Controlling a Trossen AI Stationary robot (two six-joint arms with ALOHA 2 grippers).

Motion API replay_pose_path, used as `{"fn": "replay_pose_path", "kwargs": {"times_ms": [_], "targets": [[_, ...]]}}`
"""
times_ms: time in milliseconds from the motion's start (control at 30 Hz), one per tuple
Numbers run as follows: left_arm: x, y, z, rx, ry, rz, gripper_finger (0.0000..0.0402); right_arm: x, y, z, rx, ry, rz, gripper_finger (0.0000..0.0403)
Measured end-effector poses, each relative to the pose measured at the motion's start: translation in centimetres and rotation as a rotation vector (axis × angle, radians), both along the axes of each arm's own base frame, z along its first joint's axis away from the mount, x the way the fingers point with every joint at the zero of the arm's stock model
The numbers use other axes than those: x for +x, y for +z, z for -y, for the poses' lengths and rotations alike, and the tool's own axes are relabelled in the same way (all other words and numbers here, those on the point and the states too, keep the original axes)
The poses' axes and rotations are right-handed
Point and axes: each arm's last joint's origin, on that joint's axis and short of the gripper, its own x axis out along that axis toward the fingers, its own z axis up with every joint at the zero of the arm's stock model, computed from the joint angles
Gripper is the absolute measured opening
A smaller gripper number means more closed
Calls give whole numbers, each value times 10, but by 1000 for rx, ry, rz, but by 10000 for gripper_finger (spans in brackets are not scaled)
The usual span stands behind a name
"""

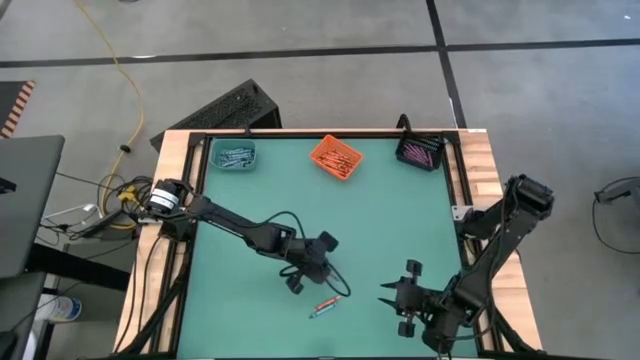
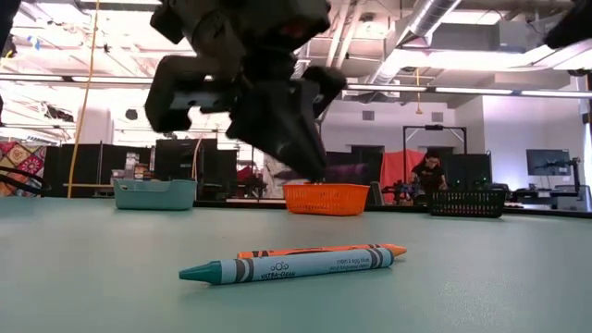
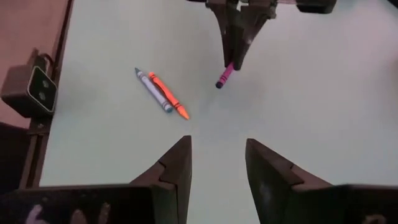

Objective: Sort crayons
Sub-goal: Put the violet crayon into the black bin

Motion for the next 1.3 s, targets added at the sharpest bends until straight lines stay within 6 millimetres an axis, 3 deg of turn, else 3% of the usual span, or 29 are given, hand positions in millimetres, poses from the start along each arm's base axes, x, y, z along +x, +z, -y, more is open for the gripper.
{"fn": "replay_pose_path", "kwargs": {"times_ms": [367,967,1300], "targets": [[10,22,11,-7,-30,80,0,-20,-20,-3,-28,-20,80,142],[10,28,24,-30,-61,150,0,-44,-25,-7,-23,-18,46,142],[16,40,33,-73,-76,295,0,-55,-65,9,74,-81,94,142]]}}
